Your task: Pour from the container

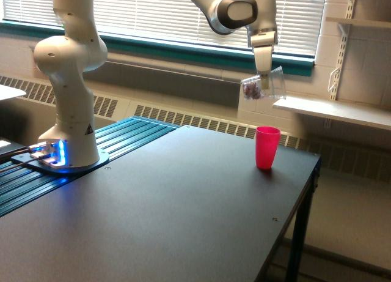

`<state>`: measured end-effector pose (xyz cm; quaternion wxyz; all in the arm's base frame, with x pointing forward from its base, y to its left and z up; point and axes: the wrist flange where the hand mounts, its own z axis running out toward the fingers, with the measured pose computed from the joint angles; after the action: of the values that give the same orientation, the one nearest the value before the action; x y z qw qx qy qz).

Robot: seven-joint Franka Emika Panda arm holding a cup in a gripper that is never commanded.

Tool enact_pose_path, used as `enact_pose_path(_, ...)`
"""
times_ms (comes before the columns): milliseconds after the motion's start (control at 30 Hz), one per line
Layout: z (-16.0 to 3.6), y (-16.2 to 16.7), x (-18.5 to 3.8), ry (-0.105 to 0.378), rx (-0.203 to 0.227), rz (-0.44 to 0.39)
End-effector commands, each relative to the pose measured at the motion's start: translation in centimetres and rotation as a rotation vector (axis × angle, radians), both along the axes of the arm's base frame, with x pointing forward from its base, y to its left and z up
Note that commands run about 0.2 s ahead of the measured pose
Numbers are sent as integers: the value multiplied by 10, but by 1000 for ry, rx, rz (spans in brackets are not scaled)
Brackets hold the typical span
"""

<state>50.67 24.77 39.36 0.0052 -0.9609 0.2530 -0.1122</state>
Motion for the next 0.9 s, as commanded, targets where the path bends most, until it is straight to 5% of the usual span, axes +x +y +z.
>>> enact_pose_path(33, 13, 14, 2, -13, 25, -85)
enact_pose_path(200, 1, 25, -8, 10, -15, -83)
enact_pose_path(600, -42, 44, -50, 156, -2, -186)
enact_pose_path(900, -59, 45, -54, 199, -1, -270)
